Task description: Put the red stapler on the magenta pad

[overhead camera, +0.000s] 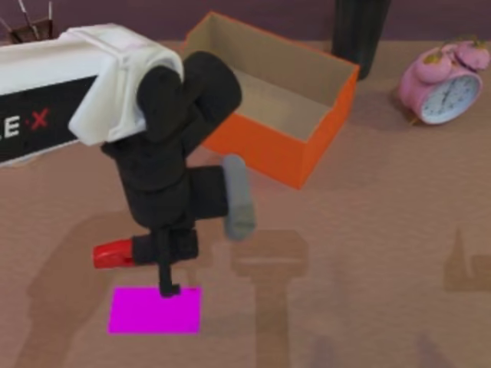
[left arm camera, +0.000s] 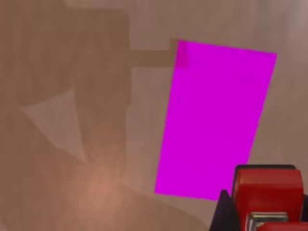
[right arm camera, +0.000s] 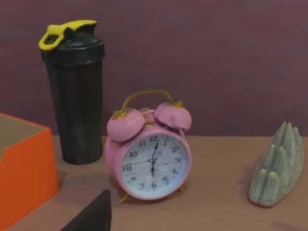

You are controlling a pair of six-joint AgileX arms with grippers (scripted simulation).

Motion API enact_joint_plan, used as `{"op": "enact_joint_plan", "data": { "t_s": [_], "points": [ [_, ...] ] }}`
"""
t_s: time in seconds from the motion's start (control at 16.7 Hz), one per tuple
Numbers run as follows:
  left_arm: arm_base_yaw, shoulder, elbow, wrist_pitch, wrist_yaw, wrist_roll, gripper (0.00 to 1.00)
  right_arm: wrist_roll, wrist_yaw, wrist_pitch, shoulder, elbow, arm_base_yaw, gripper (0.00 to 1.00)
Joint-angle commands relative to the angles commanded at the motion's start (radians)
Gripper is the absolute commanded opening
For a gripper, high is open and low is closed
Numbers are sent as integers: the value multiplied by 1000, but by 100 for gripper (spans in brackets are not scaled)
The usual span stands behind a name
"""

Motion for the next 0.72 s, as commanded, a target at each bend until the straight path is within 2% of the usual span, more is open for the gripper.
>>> {"op": "enact_joint_plan", "data": {
  "t_s": [0.18, 0.48, 0.72],
  "points": [
    [-49, -2, 16, -3, -2, 63, 0, 0, 0, 0, 0, 0, 0, 100],
    [-46, -3, 11, 2, -3, 65, 0, 0, 0, 0, 0, 0, 0, 100],
    [-30, 26, -72, 112, -2, 82, 0, 0, 0, 0, 0, 0, 0, 100]
  ]
}}
